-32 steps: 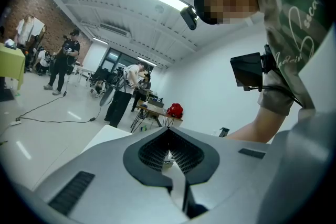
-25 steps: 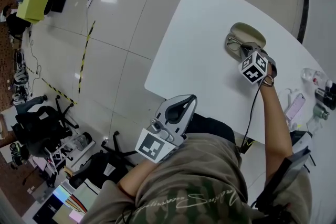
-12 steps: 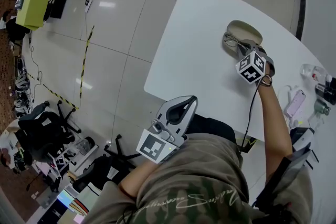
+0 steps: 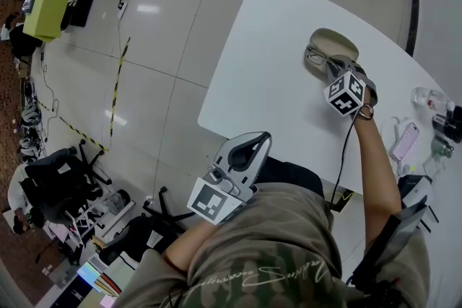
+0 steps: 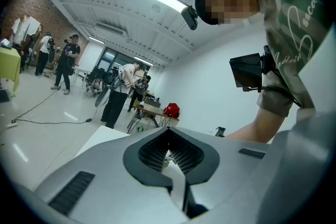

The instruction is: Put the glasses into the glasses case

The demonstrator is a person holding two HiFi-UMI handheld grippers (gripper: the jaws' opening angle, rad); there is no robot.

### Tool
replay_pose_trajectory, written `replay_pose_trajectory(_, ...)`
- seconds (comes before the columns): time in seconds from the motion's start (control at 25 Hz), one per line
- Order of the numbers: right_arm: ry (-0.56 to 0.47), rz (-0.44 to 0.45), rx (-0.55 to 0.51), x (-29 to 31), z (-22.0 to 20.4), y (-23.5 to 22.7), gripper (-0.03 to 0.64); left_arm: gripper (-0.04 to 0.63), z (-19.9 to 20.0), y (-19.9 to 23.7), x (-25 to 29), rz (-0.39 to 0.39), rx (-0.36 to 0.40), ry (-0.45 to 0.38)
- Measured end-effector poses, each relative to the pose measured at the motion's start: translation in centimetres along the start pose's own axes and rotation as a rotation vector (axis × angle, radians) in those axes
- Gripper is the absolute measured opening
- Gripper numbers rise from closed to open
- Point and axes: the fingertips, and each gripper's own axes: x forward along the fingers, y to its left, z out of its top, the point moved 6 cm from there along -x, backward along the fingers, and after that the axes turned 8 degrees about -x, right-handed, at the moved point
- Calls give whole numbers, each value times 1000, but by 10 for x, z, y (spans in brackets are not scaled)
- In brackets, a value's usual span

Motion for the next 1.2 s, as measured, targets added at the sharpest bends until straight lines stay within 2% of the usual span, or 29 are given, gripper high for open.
replay_pose_trajectory(0.44,-3,3,22,-17,0,7,23,0,5,-8,-6,-18,28,-6)
replay_pose_trajectory(0.88,-90,-116,98,-62,12,6,12,0,16,-16,-12,-75,49,-26)
replay_pose_trajectory(1.2,-176,-217,237,-114,19,15,12,0,22,-22,-14,-150,66,-43)
